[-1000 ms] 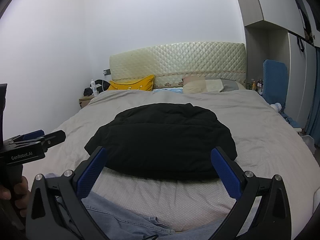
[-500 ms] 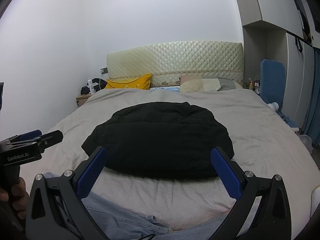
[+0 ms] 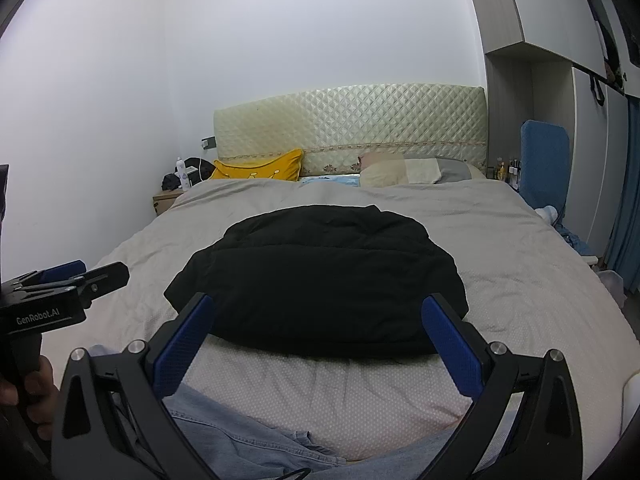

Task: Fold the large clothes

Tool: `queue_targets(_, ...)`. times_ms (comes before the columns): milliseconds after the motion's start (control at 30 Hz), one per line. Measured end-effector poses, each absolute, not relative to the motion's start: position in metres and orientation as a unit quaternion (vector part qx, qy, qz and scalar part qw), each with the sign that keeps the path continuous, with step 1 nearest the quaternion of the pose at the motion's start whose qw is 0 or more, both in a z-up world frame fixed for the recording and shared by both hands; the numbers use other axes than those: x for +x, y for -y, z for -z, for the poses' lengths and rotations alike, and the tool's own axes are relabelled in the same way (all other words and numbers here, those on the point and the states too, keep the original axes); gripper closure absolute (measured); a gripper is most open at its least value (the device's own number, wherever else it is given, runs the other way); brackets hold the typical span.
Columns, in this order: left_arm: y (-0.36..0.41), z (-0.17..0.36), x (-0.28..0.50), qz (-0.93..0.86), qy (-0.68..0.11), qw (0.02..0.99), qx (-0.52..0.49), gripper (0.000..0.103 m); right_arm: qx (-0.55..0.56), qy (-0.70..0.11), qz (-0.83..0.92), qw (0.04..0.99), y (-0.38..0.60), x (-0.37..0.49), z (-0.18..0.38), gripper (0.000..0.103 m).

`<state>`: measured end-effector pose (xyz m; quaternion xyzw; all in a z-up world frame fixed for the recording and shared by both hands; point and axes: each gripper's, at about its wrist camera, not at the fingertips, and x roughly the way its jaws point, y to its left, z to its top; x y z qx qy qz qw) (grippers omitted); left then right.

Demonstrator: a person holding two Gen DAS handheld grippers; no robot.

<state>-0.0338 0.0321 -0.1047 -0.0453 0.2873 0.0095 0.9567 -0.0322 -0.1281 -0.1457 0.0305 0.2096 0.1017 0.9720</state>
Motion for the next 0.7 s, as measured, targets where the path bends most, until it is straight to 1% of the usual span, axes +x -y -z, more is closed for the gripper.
queue_targets(700, -0.0386, 0.1026, -0.0347, -0.003, -0.289, 0.956, -0.055, 0.004, 0.031, -0.208, -0.101, 0.972, 0.1321, -0.0336, 0.1452, 0.0)
